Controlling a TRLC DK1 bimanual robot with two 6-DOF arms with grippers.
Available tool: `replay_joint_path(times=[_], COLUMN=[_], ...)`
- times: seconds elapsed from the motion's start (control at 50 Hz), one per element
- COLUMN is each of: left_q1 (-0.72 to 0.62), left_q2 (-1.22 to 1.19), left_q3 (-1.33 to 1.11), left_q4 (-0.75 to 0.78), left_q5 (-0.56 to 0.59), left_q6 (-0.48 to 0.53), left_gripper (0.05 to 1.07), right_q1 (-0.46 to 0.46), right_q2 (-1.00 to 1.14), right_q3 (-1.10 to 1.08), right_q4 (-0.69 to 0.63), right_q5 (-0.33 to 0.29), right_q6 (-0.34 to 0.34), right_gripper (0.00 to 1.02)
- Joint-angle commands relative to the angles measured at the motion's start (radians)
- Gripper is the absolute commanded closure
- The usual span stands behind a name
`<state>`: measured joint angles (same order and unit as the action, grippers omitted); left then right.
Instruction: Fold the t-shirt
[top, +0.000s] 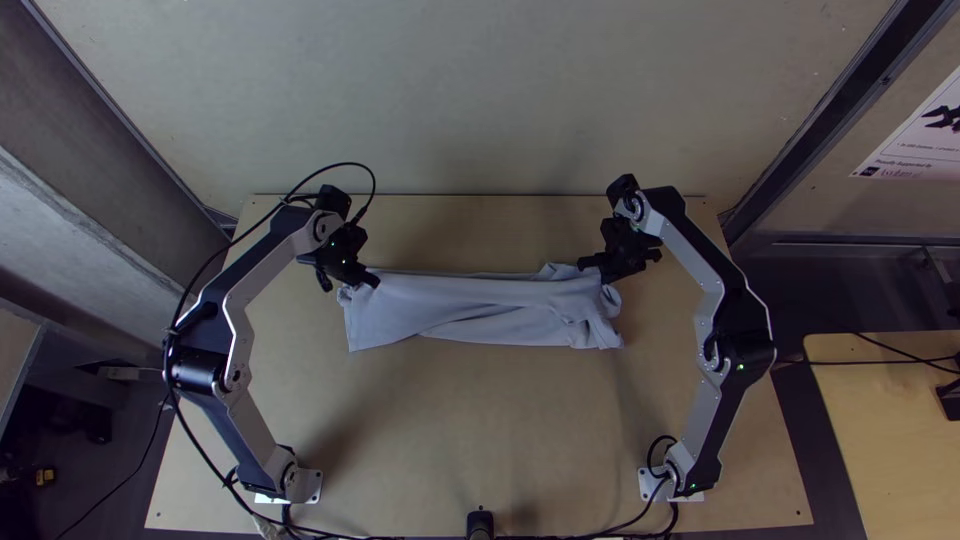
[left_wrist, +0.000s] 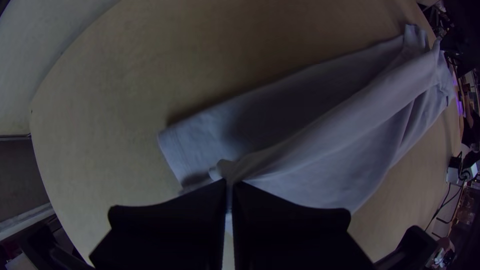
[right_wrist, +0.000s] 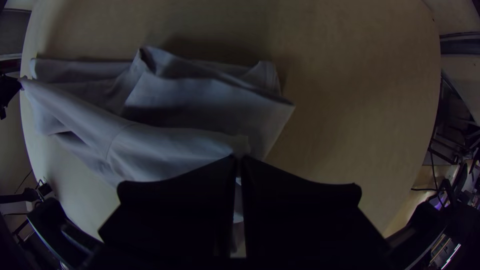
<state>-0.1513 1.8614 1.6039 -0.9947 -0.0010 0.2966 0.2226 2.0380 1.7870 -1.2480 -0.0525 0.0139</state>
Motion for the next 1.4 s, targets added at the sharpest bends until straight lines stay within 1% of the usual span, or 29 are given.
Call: replay_joint_path(times=[0.0,0.04,0.06,0.08,0.1,0.14,0.16,0.18,0.24,0.28,0.3,0.32,0.44,0.72,0.82,0.9,0.96,1.04,1.1,1.38], left_q1=[0.009,0.009,0.009,0.009,0.009,0.009,0.01,0.009,0.013,0.016,0.019,0.022,0.044,0.171,0.231,0.274,0.308,0.361,0.4,0.524], left_q2=[0.058,0.078,0.088,0.101,0.111,0.127,0.134,0.139,0.145,0.145,0.144,0.142,0.097,-0.004,-0.036,-0.059,-0.082,-0.107,-0.114,-0.087], left_q3=[0.068,0.088,0.1,0.114,0.123,0.136,0.14,0.146,0.159,0.169,0.174,0.177,0.168,0.096,0.048,0.008,-0.029,-0.079,-0.114,-0.236], left_q4=[0.001,0.001,0.001,0.001,0.001,0.001,0.001,0.001,0.007,0.007,0.007,0.007,-0.004,-0.022,-0.022,-0.022,-0.019,-0.019,-0.019,-0.019], left_q5=[-0.004,-0.007,-0.01,-0.011,-0.011,-0.013,-0.013,-0.014,-0.013,-0.008,-0.002,0.001,0.062,0.315,0.415,0.461,0.493,0.575,0.615,0.7], left_q6=[0.021,0.019,0.018,0.013,0.01,0.01,0.009,0.007,-0.013,-0.025,-0.036,-0.047,-0.088,-0.172,-0.183,-0.185,-0.175,-0.149,-0.125,0.003], left_gripper=[1.04,1.03,0.98,0.87,0.7,0.29,0.1,0.09,0.09,0.09,0.09,0.09,0.09,0.09,0.09,0.09,0.09,0.09,0.09,0.09], right_q1=[-0.017,-0.017,-0.019,-0.02,-0.022,-0.023,-0.025,-0.026,-0.032,-0.042,-0.048,-0.051,-0.074,-0.101,-0.112,-0.123,-0.132,-0.14,-0.15,-0.167], right_q2=[0.057,0.074,0.087,0.099,0.113,0.14,0.154,0.163,0.169,0.166,0.165,0.162,0.102,-0.088,-0.14,-0.176,-0.196,-0.217,-0.236,-0.314], right_q3=[0.055,0.072,0.086,0.1,0.112,0.149,0.17,0.187,0.204,0.212,0.218,0.226,0.249,0.249,0.253,0.255,0.259,0.267,0.267,0.246], right_q4=[-0.014,-0.014,-0.014,-0.016,-0.024,-0.065,-0.087,-0.097,-0.102,-0.103,-0.105,-0.105,-0.105,-0.107,-0.107,-0.108,-0.126,-0.153,-0.16,-0.18], right_q5=[0.014,0.014,0.014,0.014,0.014,0.013,0.013,0.014,0.014,0.014,0.013,0.013,0.011,0.0,0.002,0.002,0.002,0.002,0.002,0.002], right_q6=[-0.022,-0.026,-0.026,-0.025,-0.023,-0.02,-0.022,-0.022,-0.019,-0.006,0.001,0.006,0.024,0.054,0.06,0.066,0.067,0.075,0.077,0.084], right_gripper=[1.0,1.0,0.98,0.91,0.83,0.68,0.59,0.51,0.3,0.12,0.06,0.03,0.03,0.03,0.03,0.03,0.03,0.03,0.03,0.03])
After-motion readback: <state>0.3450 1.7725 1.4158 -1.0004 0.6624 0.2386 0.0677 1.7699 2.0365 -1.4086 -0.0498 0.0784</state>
